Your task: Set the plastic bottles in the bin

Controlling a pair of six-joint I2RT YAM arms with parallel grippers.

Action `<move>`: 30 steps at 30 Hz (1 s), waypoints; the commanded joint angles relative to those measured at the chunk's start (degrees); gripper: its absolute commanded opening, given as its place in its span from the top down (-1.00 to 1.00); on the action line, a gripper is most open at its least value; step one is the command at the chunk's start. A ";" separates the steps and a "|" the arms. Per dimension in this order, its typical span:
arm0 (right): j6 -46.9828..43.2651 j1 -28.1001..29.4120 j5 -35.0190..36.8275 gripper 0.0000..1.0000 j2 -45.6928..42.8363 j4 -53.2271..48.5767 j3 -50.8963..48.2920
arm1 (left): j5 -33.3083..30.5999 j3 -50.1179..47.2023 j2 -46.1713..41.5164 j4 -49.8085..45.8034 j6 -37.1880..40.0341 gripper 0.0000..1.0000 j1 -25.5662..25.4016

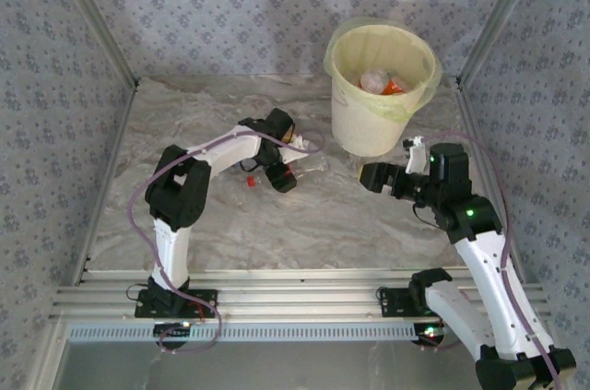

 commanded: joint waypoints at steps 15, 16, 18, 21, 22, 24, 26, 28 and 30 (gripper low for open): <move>15.57 2.17 6.98 -0.82 0.62 10.50 -7.71 | 11.74 -4.58 -7.88 4.99 -15.04 -0.27 -0.81; 16.45 2.54 7.41 -0.81 1.06 11.47 -8.14 | 12.67 -5.47 -9.01 5.96 -16.79 -0.26 -0.95; 18.06 3.64 7.75 -0.82 2.58 14.31 -8.80 | 14.97 -7.53 -11.33 7.75 -21.79 -0.26 -1.07; 18.99 6.30 9.32 -0.82 5.09 18.14 -8.99 | 18.82 -11.05 -14.52 12.70 -30.34 -0.24 -1.71; 19.04 6.95 9.78 -0.82 5.98 18.99 -8.86 | 19.34 -12.12 -15.53 14.37 -32.98 -0.24 -2.20; 19.12 8.56 10.61 -0.82 8.06 20.70 -8.43 | 19.01 -14.79 -18.19 18.71 -38.42 -0.24 -3.91; 19.01 9.69 10.91 -0.83 9.96 22.15 -7.71 | 17.46 -16.74 -20.59 21.74 -42.84 -0.23 -5.68; 18.40 10.80 11.41 -0.84 11.90 22.18 -6.38 | 16.56 -18.11 -22.24 23.77 -46.29 -0.22 -7.22; 17.65 11.92 12.33 -0.86 13.32 22.28 -5.14 | 15.84 -19.43 -23.86 25.70 -49.05 -0.20 -8.35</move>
